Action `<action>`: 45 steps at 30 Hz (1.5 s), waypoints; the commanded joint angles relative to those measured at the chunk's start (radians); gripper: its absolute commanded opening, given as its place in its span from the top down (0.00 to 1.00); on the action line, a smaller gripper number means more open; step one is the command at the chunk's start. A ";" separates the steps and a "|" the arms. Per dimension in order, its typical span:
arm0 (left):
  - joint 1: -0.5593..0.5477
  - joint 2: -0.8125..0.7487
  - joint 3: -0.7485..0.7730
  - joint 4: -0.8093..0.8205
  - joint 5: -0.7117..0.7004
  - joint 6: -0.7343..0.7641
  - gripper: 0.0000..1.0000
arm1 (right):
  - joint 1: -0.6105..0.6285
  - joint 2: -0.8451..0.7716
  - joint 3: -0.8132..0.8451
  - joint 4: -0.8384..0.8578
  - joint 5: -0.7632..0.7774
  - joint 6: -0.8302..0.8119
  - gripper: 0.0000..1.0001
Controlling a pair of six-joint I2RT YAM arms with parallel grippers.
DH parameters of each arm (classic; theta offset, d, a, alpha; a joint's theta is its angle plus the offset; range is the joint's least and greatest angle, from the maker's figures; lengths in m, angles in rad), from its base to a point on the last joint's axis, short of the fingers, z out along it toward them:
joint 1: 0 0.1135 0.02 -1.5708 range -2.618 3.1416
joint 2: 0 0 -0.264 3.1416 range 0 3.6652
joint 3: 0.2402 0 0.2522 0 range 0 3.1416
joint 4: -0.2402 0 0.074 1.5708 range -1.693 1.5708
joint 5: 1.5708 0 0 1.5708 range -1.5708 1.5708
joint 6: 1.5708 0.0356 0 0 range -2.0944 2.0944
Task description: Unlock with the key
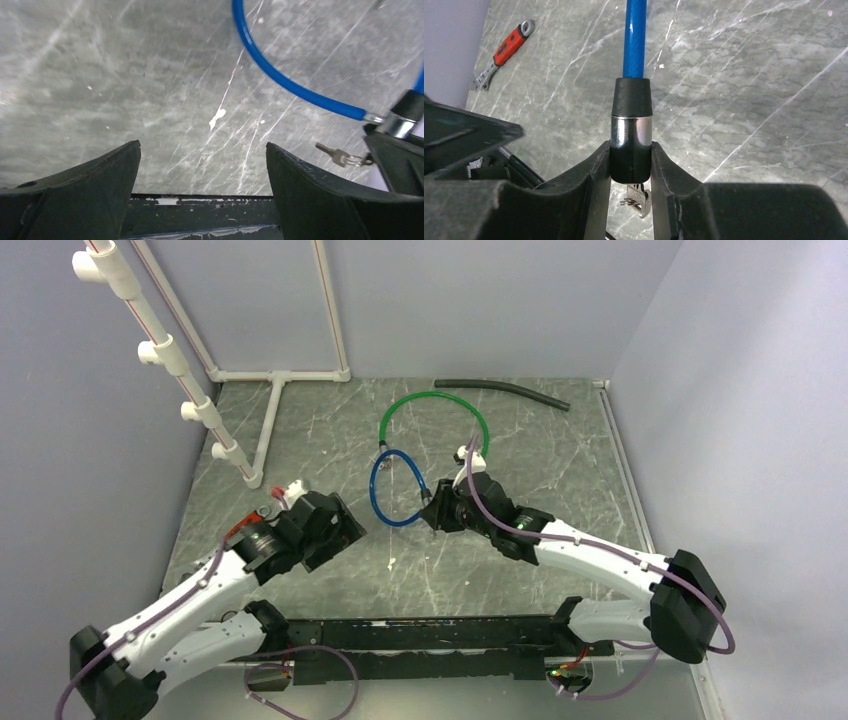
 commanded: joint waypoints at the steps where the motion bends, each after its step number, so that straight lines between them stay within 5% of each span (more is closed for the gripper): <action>1: 0.018 0.088 -0.058 0.143 0.178 -0.119 0.01 | -0.003 -0.048 -0.021 0.067 0.062 0.032 1.00; 7: 0.040 0.185 -0.151 0.355 0.319 -0.237 0.01 | -0.003 -0.058 -0.041 0.069 0.071 0.036 1.00; 16: 0.053 0.209 -0.249 0.589 0.321 -0.405 0.01 | -0.002 -0.059 -0.074 0.124 0.043 0.039 1.00; 22: 0.074 0.246 -0.297 0.758 0.316 -0.496 0.05 | -0.002 -0.092 -0.127 0.186 0.002 0.023 1.00; 31: 0.082 0.505 -0.279 1.064 0.424 -0.542 0.19 | -0.001 -0.105 -0.150 0.232 -0.044 0.015 1.00; 38: 0.084 0.741 -0.342 1.474 0.467 -0.597 0.58 | 0.000 -0.112 -0.165 0.237 -0.054 0.017 1.00; 42: 0.083 0.835 -0.322 1.534 0.510 -0.591 0.67 | 0.000 -0.122 -0.166 0.227 -0.053 0.013 1.00; 45: 0.084 0.863 -0.332 1.570 0.506 -0.575 0.86 | 0.000 -0.131 -0.160 0.207 -0.043 0.008 1.00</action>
